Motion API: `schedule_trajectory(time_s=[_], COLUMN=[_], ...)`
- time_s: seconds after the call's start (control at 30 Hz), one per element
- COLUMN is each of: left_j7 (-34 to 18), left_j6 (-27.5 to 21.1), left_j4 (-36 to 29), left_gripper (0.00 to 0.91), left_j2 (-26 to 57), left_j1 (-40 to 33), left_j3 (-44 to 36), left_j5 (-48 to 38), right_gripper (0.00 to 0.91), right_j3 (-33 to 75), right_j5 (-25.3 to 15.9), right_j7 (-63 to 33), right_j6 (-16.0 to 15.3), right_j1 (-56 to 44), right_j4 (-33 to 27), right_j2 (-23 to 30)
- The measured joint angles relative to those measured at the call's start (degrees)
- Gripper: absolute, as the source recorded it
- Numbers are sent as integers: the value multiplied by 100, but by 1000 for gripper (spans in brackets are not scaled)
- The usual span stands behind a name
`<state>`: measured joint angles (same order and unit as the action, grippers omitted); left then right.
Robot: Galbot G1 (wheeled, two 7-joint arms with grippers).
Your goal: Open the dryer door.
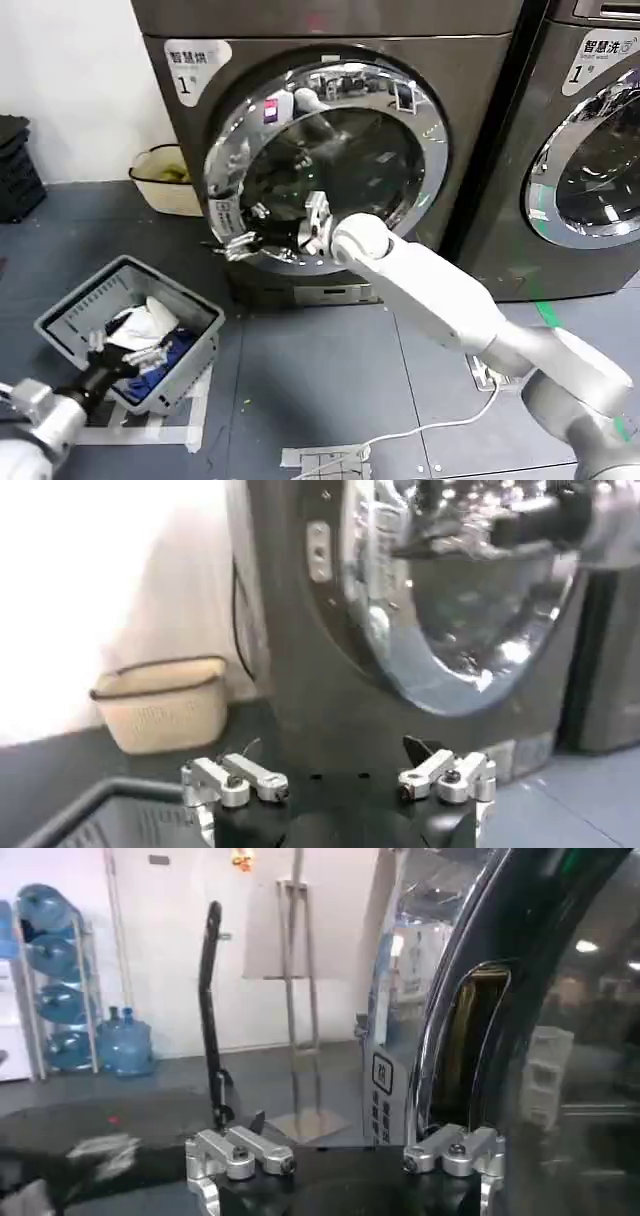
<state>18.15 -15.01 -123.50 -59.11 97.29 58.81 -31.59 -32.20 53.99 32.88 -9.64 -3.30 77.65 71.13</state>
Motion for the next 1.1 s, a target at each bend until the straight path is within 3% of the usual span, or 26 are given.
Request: schedule_trajectory(time_s=[0.6,1.1], left_j7=[363,447], left_j6=[282,294], left_j4=[1010,1585], left_gripper=[907,907], left_j2=[1155,1293], left_j1=[-1465,-2578], left_j3=[-737,-1840], left_j5=[-624,-441], right_gripper=[907,907], right_j3=[157,411], right_j5=[318,318], right_j7=[955,1742], right_j6=[-220,-267], right_j1=[-218,-531], right_j4=[1174,2153], right_j2=[-1025,-1918])
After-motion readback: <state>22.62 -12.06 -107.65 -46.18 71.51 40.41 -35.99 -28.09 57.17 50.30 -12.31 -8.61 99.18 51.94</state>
